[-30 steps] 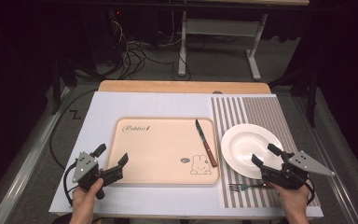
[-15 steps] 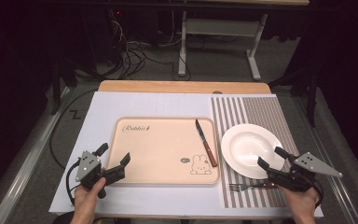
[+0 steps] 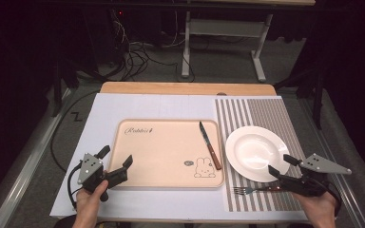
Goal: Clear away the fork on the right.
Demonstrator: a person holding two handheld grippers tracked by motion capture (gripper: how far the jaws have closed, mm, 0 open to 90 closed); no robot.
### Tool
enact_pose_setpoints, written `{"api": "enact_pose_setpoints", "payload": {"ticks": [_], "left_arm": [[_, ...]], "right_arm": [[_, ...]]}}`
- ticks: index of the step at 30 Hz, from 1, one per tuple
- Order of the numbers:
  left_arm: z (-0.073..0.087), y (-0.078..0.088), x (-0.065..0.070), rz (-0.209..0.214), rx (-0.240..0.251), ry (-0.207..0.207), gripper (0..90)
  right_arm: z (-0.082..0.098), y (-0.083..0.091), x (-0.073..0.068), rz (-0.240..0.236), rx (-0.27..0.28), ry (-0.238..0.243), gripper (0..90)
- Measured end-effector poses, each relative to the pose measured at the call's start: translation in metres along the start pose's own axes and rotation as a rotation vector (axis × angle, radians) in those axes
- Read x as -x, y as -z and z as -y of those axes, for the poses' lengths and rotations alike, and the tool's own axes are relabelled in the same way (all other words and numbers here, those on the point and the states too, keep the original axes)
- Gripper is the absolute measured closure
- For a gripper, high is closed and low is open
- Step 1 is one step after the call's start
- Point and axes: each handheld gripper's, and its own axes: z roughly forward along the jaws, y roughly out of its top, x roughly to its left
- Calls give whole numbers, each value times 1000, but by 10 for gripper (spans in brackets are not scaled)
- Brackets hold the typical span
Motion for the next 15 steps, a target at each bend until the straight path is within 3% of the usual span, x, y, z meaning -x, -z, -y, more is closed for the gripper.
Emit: {"api": "enact_pose_setpoints", "payload": {"ticks": [10,15], "left_arm": [[0,0,1,0,-3,-5,134],[0,1,1,0,1,-5,134]], "right_arm": [[-8,9,7,-13,-224,20,394],[-6,10,9,-29,-310,27,445]]}}
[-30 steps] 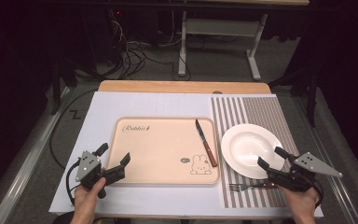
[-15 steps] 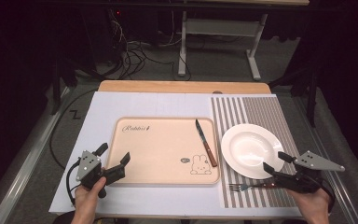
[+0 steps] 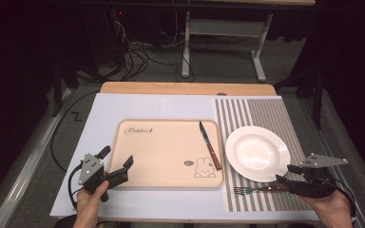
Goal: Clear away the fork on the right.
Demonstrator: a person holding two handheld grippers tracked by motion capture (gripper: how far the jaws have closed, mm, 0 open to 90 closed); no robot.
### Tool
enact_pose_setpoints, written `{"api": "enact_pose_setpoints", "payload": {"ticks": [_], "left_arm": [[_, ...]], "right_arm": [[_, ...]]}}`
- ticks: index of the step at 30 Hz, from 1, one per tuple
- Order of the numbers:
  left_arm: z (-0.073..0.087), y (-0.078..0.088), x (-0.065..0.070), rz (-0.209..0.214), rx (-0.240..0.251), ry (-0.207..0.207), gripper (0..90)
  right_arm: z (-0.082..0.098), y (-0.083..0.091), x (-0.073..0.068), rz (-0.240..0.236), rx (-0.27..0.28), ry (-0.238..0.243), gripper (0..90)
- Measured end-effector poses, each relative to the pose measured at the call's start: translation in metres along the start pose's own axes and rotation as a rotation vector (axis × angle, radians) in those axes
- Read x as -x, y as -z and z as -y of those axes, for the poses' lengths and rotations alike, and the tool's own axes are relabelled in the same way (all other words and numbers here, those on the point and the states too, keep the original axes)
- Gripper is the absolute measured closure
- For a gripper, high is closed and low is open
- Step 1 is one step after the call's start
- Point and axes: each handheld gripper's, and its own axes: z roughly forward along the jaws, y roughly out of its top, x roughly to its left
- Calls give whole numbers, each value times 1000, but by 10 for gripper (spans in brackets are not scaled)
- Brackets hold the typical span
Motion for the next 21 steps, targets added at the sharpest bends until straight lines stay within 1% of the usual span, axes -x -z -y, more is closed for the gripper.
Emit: {"api": "enact_pose_setpoints", "payload": {"ticks": [2,3,4,5,6,11,12,15,16,17,21], "left_arm": [[0,1,0,1,2,-3,134],[0,1,0,1,2,-3,134],[0,0,0,1,1,-3,134],[0,0,0,0,0,-1,134],[0,0,0,1,-1,0,134],[0,-1,0,0,-5,-3,134],[0,-1,0,0,-5,-3,134],[0,0,0,0,-5,-3,133],[0,0,0,1,-4,-3,133],[0,0,0,1,-4,-3,133],[0,-1,0,3,-8,-5,133]], "right_arm": [[1,1,-1,-3,-36,14,469],[3,2,-2,3,-75,39,498],[3,2,-2,3,-75,39,498],[4,2,-2,5,-99,53,505],[4,0,-2,1,-132,61,507],[7,-12,0,-22,-231,79,513],[8,-13,0,-25,-242,77,514],[8,-19,0,-34,-270,91,515],[8,-20,-1,-36,-278,85,515],[7,-21,0,-37,-277,103,515],[4,-28,0,-48,-302,119,515]]}}
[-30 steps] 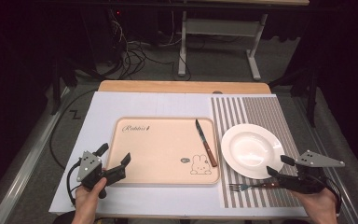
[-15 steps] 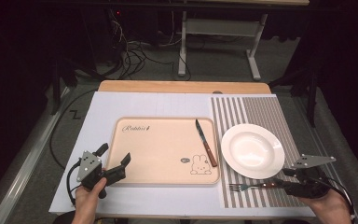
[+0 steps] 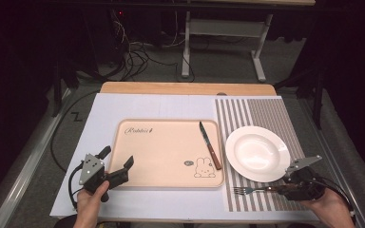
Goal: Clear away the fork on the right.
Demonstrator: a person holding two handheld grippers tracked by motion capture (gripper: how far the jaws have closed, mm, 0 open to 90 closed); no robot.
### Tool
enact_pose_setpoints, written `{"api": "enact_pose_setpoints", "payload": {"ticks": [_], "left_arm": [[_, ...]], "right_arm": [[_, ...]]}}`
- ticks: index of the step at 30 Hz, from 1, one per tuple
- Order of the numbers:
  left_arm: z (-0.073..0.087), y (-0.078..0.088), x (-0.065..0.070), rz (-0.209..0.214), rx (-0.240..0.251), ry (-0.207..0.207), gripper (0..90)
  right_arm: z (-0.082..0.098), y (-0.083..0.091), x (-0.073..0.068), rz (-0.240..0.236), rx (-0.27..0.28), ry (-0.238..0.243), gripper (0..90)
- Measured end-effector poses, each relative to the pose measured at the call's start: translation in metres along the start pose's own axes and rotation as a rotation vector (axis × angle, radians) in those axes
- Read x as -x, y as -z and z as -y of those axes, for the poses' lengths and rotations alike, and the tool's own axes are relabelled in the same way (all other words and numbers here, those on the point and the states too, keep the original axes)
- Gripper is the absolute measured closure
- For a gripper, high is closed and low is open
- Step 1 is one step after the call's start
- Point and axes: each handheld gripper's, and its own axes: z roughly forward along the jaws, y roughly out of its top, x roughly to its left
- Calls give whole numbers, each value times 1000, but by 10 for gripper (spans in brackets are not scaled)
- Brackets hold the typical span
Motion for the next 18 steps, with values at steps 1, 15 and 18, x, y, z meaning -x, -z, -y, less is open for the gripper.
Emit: {"api": "enact_pose_setpoints", "payload": {"ticks": [1,15,18], "left_arm": [[0,0,0,0,0,0,133],[0,-2,0,3,-6,-1,133],[1,-1,0,4,-6,2,133]], "right_arm": [[-1,-2,0,-4,-9,4,515],[-11,-15,-8,-47,-55,76,537],[-10,-17,-11,-95,-74,73,557]]}}
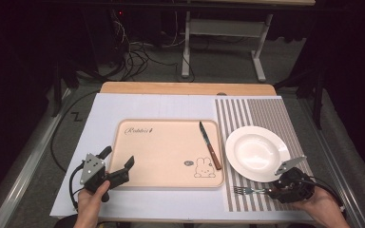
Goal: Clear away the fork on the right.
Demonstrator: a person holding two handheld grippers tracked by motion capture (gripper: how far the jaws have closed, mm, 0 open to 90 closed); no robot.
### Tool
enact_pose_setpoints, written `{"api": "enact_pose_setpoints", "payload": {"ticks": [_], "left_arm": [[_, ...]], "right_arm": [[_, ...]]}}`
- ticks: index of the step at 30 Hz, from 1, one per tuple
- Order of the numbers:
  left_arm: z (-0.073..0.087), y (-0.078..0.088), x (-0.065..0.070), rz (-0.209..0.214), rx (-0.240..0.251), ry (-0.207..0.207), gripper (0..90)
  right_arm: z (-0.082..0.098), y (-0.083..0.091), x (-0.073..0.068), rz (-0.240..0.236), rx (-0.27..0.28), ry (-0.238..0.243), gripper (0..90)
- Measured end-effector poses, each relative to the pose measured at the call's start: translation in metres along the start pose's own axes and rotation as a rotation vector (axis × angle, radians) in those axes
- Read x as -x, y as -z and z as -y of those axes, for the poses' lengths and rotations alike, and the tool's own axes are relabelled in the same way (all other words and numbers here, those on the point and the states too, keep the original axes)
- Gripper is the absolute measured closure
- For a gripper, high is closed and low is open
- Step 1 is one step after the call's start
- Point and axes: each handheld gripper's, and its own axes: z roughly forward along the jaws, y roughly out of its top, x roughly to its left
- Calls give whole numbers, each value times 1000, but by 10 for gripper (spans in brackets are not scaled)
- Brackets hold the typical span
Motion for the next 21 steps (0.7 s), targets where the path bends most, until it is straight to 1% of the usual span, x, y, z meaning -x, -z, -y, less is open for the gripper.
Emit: {"api": "enact_pose_setpoints", "payload": {"ticks": [3,5,8,11,13,16,18,21], "left_arm": [[0,0,0,0,0,1,134],[0,0,0,1,-1,2,133],[0,0,0,1,-3,0,133],[0,-1,0,0,-3,2,133],[1,-1,0,-1,-4,4,133],[1,0,1,1,-2,4,133],[1,0,0,0,-2,4,134],[1,0,0,2,-1,5,134]], "right_arm": [[0,-1,-4,15,-4,18,580],[0,0,-7,8,-6,34,612],[0,0,-11,14,-4,63,642],[0,-1,-15,8,4,86,675],[-2,-2,-19,-1,9,109,701],[-5,-3,-26,3,3,141,743],[-6,-4,-27,3,8,162,769],[-7,-5,-28,9,13,169,778]]}}
